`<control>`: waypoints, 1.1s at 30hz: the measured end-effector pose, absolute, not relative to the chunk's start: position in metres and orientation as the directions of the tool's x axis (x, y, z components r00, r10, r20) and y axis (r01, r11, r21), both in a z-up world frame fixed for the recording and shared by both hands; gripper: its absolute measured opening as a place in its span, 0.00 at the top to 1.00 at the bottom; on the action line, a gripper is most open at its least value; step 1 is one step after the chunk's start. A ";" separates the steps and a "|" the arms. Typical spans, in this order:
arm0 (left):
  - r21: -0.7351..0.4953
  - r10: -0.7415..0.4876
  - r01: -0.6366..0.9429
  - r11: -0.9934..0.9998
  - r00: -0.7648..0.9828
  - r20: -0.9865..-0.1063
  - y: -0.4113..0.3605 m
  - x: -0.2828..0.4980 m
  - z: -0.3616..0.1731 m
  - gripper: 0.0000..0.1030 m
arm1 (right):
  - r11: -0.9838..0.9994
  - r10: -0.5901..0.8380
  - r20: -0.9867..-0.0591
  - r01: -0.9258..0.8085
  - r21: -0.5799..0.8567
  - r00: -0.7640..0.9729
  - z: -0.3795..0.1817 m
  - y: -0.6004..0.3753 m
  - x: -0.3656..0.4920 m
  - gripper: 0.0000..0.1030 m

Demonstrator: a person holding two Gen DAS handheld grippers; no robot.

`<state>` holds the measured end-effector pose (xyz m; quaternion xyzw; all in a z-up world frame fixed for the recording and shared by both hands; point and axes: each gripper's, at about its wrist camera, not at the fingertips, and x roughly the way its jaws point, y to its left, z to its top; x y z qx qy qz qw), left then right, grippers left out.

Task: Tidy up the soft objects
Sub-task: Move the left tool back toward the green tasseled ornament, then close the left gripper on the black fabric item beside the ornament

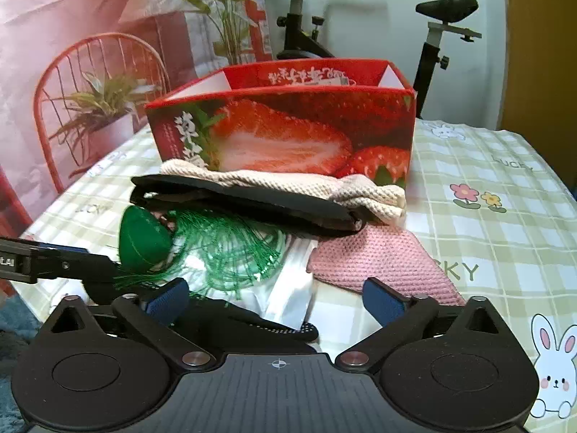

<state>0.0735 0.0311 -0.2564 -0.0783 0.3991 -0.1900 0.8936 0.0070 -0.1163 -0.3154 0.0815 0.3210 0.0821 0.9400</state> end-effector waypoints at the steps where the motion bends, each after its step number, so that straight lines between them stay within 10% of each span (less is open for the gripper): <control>1: -0.294 -0.412 0.289 0.911 0.610 -0.677 0.030 0.072 -0.256 0.43 | 0.973 0.209 -0.588 -0.104 0.206 0.782 -0.314 -0.116 0.005 0.09; 6: -0.301 -0.443 0.327 0.896 0.595 -0.671 0.025 0.068 -0.260 0.59 | 0.969 0.227 -0.607 -0.116 0.218 0.762 -0.315 -0.114 0.000 0.24; 33: -0.342 -0.452 0.297 0.892 0.538 -0.711 0.029 0.084 -0.283 0.55 | 0.953 0.303 -0.704 -0.199 0.229 0.642 -0.338 -0.100 0.009 0.57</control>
